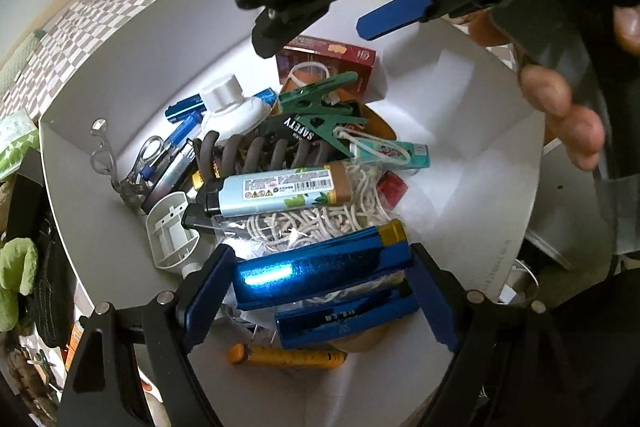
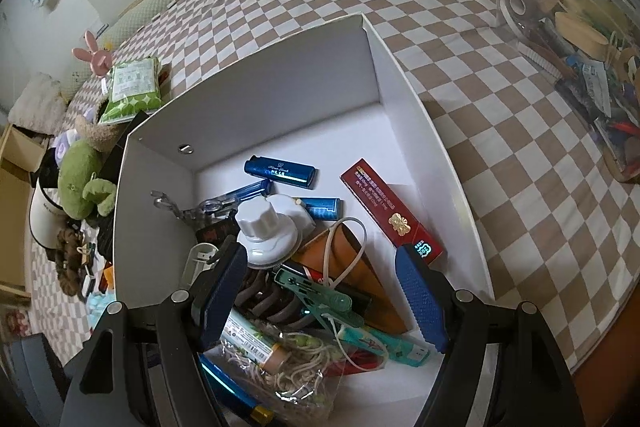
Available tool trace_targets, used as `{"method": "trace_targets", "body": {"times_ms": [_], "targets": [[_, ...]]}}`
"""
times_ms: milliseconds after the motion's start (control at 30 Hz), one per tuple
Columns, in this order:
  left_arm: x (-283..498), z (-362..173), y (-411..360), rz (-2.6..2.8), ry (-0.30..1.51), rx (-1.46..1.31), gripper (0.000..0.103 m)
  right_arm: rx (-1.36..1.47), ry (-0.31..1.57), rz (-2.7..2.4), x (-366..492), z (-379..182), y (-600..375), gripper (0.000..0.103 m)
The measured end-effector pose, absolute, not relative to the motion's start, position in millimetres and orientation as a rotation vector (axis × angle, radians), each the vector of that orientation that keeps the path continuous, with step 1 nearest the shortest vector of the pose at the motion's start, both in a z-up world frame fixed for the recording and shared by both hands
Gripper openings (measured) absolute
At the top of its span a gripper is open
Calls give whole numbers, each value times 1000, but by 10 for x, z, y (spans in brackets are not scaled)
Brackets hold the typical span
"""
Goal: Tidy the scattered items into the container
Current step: 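Lower the large blue lighter into the box and open the left tool, then lift both open tools out of the box and move back over the items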
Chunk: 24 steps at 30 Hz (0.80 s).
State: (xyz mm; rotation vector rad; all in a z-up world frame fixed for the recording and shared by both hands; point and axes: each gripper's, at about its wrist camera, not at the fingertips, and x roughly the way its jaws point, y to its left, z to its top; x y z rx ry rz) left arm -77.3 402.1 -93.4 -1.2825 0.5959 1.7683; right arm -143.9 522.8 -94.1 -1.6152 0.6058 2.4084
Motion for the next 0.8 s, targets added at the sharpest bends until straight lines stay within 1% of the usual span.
{"method": "trace_targets", "body": {"times_ms": [233, 467, 767, 800], "targets": [[-804, -990, 4010, 1768, 560, -1314, 87, -1623, 599, 2407, -1435, -952, 5230, 77], [-951, -1136, 3981, 1767, 508, -1302, 100, -1627, 592, 2412, -1432, -944, 5216, 77], [-1222, -1162, 3790, 1863, 453, -1235, 103, -1567, 561, 2455, -1366, -862, 5187, 77], [-1264, -1165, 3761, 1881, 448, -1221, 103, -1548, 543, 2470, -1354, -840, 5168, 86]]}}
